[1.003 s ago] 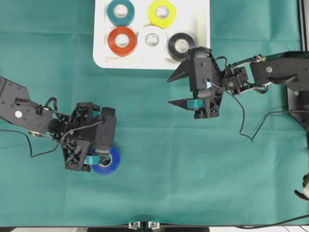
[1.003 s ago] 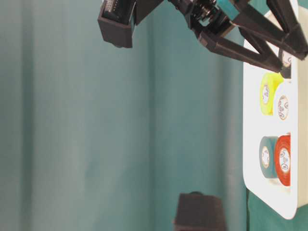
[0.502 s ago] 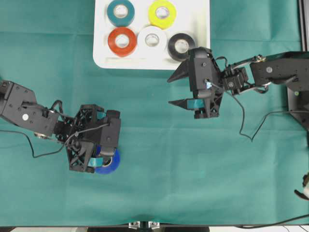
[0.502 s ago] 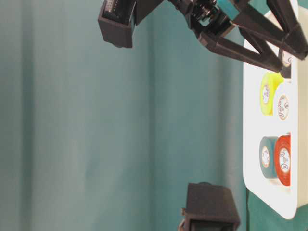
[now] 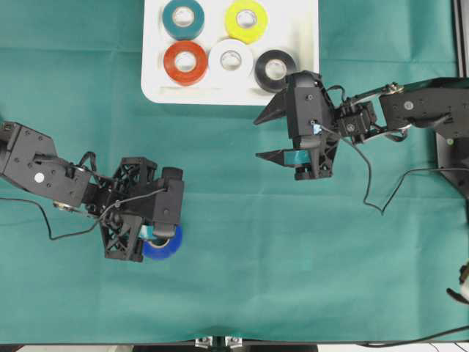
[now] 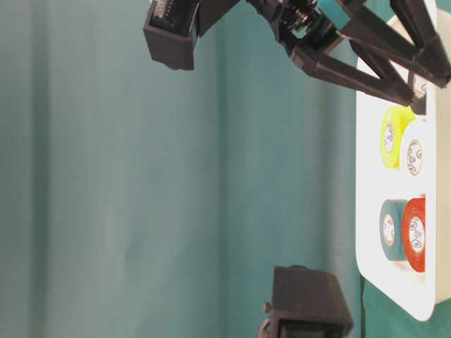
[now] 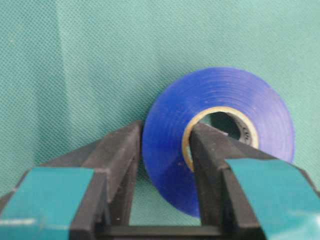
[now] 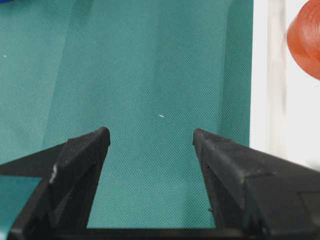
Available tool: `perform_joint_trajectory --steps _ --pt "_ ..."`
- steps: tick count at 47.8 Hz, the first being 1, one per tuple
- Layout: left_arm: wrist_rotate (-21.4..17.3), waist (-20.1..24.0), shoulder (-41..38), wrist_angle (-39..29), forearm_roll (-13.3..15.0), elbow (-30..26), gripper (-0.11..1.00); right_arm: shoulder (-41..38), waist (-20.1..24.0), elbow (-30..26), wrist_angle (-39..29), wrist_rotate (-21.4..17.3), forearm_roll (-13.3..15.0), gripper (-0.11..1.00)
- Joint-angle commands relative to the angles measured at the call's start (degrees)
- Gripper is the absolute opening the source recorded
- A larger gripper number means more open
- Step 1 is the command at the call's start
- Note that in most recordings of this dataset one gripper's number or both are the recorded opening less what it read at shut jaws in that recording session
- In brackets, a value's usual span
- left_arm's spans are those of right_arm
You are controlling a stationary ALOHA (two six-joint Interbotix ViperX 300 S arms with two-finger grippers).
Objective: Put the tape alternately from left to right into the white case.
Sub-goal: 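Lower the left gripper into the blue roll's hole and grip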
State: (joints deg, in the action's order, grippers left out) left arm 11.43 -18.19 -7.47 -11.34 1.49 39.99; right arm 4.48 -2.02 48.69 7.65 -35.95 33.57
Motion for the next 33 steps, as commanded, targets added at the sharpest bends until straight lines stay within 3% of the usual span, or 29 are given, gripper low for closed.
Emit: perform_joint_trajectory --steps 1,23,33 --pt "0.1 -0.1 1.9 -0.1 0.0 0.0 -0.03 0.8 0.1 -0.4 0.5 0.1 0.1 0.76" --pt "-0.6 1.1 7.2 -0.1 -0.2 -1.1 -0.03 0.9 0.1 -0.4 0.5 0.1 0.0 0.76" --pt "-3.4 2.1 8.5 -0.1 -0.3 -1.0 -0.03 0.9 0.1 -0.4 0.4 0.1 0.0 0.76"
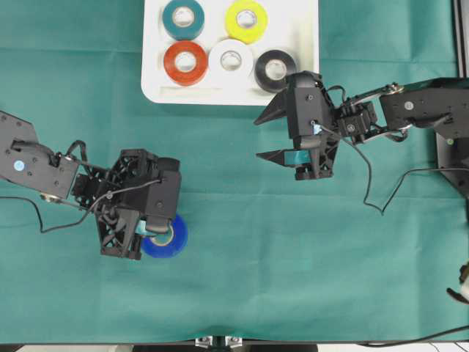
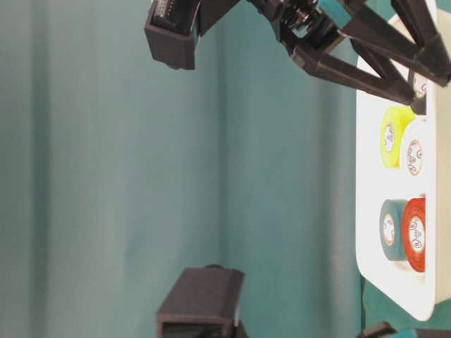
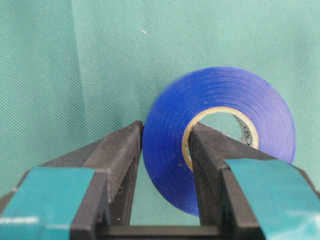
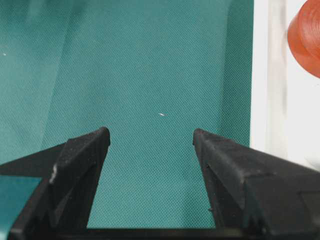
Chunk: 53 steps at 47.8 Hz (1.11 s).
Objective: Put the tape alternately from left to right into the white case.
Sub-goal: 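Lower the left gripper into the blue roll's hole and grip, then carry the blue roll with the left gripper into the tray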
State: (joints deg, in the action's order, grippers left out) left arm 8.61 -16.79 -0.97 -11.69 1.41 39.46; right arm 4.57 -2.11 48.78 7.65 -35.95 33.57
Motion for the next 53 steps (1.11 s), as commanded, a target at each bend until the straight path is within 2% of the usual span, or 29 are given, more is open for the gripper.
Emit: perform_joint_trajectory --steps 1,14,35,53 --pt "-0.9 1.0 2.1 0.3 -0.1 -0.4 -0.03 0.8 0.2 -0.4 0.5 0.0 0.1 0.76" --pt "-4.5 6.9 2.8 0.3 -0.1 -0.2 -0.03 0.7 0.2 -0.4 0.5 0.1 0.1 0.76" --pt "-14.0 19.7 2.8 0.6 -0.2 -1.8 -0.03 0.7 0.2 0.0 0.5 0.0 0.1 0.76" --pt "-20.9 28.2 2.5 1.5 -0.1 -4.5 -0.03 0.4 0.2 0.4 0.5 0.0 0.0 0.76"
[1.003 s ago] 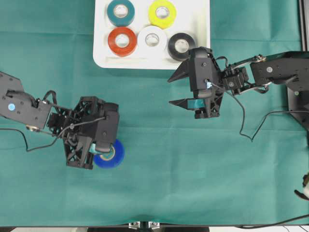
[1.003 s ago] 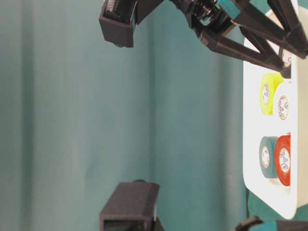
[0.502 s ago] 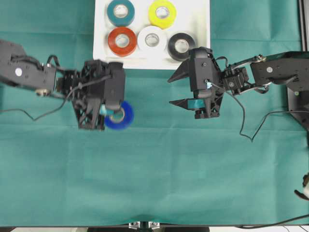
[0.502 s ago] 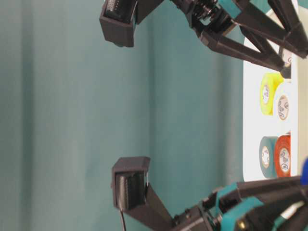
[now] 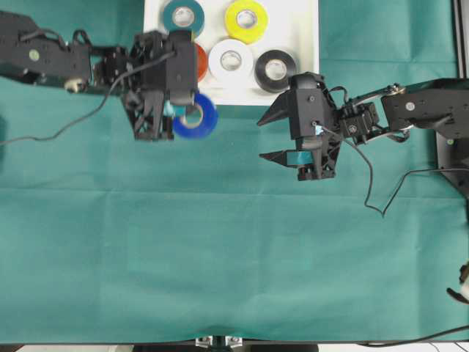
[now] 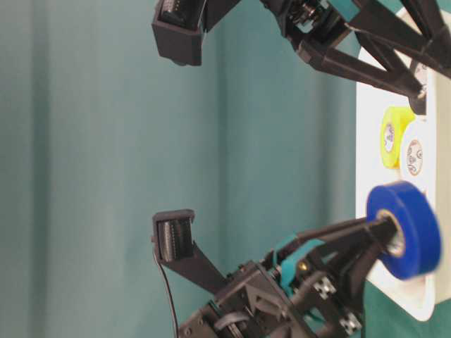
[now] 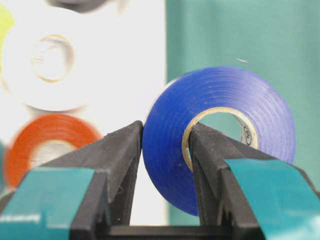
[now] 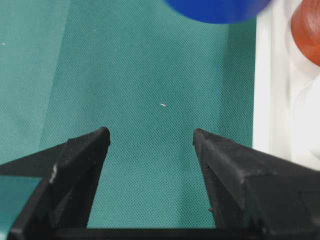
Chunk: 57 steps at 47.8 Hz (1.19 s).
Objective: Put the tape alternately from left to right into the white case.
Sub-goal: 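Carry the blue roll with the left gripper into the tray, then release the blue roll in the tray's corner and withdraw left gripper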
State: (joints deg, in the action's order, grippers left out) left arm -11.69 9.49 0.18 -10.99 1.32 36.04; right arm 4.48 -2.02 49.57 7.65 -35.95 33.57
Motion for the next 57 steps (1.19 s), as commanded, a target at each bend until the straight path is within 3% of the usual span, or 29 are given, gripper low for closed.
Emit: perform_joint_trajectory --steps 1,25,57 --pt "-0.9 2.5 1.2 0.9 -0.1 -1.1 -0.03 0.5 0.1 -0.4 0.5 0.0 0.0 0.76" --pt "-3.6 12.5 -3.7 5.3 0.0 -6.3 -0.03 -1.4 0.1 -0.7 3.0 0.0 0.1 0.76" --pt "-7.2 12.9 -11.3 10.0 -0.1 -16.7 -0.03 -1.5 0.1 -0.6 3.0 0.0 0.1 0.76"
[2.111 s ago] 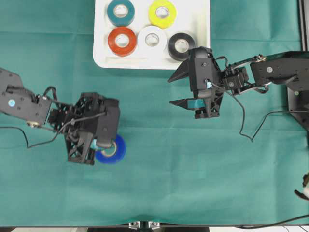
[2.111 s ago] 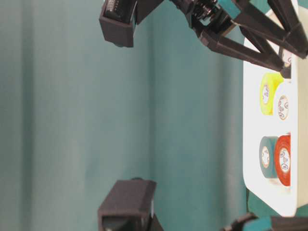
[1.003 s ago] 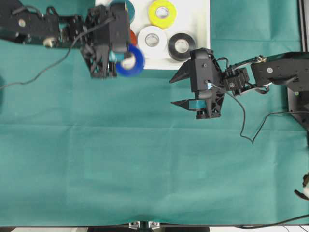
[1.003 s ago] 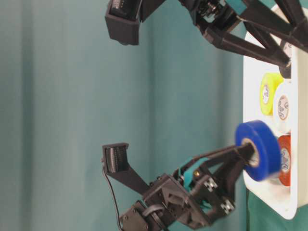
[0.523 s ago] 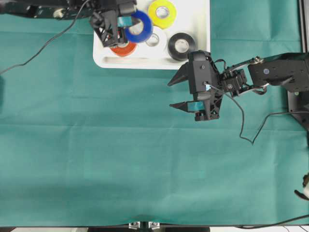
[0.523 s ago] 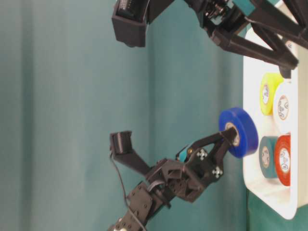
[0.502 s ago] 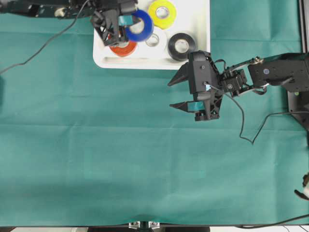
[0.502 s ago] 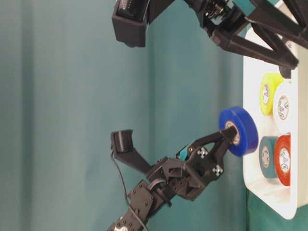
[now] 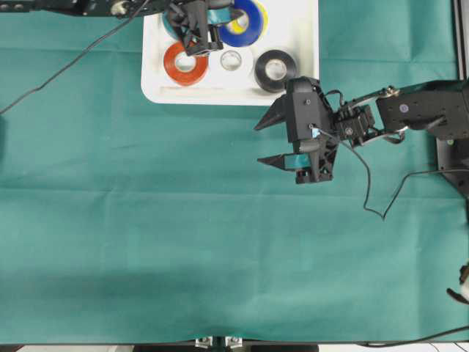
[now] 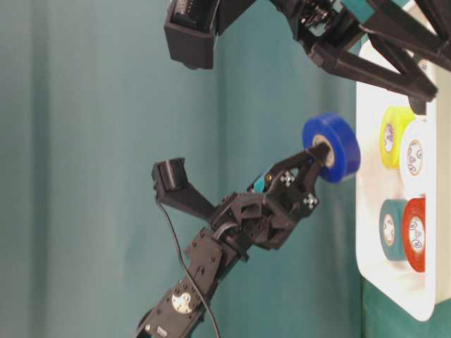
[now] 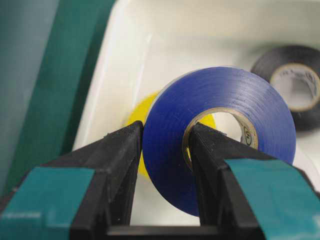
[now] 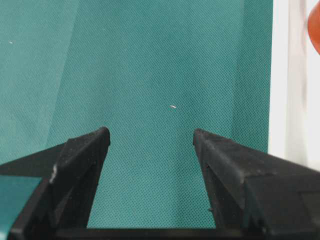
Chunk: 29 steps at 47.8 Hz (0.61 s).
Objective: Put the tape alternately from left to right into the white case.
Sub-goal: 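Release the blue roll in the tray's corner and withdraw left gripper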
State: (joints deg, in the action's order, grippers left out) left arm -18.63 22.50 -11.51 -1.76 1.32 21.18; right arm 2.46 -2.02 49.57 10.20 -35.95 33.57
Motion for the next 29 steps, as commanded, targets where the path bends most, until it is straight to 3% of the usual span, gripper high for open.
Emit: perform_joint_trajectory --steps 1,29 --pt "-0.4 -0.2 0.2 0.8 -0.1 -2.1 -0.03 0.5 0.1 -0.6 0.5 0.0 0.1 0.76" --pt "-2.0 -1.8 -4.4 0.4 0.0 -8.3 -0.03 0.1 0.1 -0.4 0.6 0.0 0.0 0.76"
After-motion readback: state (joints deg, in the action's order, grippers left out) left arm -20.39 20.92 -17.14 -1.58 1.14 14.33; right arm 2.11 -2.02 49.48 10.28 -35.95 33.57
